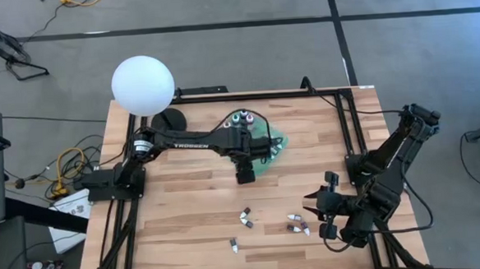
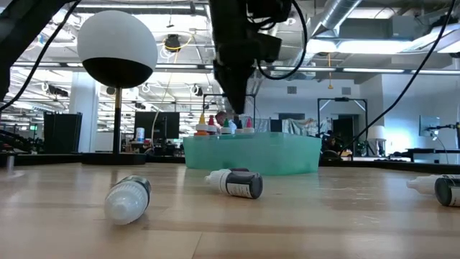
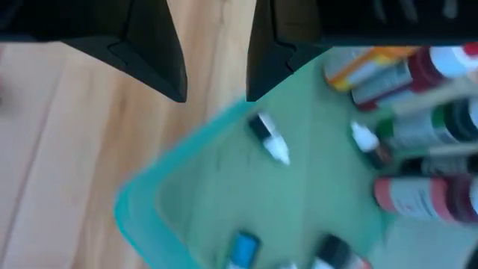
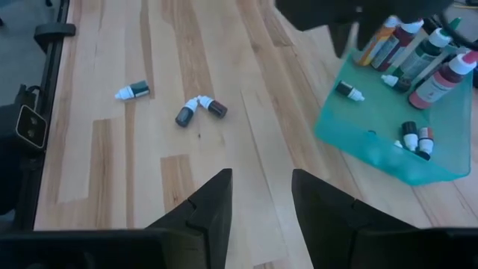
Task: Pick & Place food coloring
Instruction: Put the small black food coloring bottle into the green bin
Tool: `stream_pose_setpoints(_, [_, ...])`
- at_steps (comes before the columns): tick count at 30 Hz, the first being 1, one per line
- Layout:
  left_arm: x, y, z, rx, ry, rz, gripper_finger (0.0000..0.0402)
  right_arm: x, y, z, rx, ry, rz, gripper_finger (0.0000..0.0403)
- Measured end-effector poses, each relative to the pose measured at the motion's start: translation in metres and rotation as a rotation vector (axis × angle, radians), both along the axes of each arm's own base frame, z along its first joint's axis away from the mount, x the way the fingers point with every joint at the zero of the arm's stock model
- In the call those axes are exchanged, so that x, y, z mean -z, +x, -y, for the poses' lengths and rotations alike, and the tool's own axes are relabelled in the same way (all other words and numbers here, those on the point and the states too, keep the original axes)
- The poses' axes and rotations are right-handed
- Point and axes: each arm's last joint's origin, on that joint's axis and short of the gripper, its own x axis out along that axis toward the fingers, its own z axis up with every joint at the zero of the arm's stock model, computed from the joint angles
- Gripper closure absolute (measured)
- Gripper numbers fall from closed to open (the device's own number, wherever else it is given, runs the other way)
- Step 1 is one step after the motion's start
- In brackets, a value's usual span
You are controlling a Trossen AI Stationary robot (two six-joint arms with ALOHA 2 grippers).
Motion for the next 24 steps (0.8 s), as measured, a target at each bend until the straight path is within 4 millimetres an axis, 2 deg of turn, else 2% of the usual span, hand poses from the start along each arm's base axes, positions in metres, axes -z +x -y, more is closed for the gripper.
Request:
stream_pose_setpoints(11, [0.001,-0.008,0.041,0.047,-0.006,-0.064,0.0272,0.000,0.000,0.000,0.000,0.002,0.002,0.0270])
stream_pose_setpoints(18, [0.002,-0.021,0.066,0.049,0.004,-0.162,0.0272,0.000,0.000,0.000,0.000,0.001,0.001,0.0270])
stream_pose_setpoints(24, [0.003,-0.032,0.095,0.052,0.014,-0.211,0.0272,0.000,0.000,0.000,0.000,0.001,0.002,0.0269])
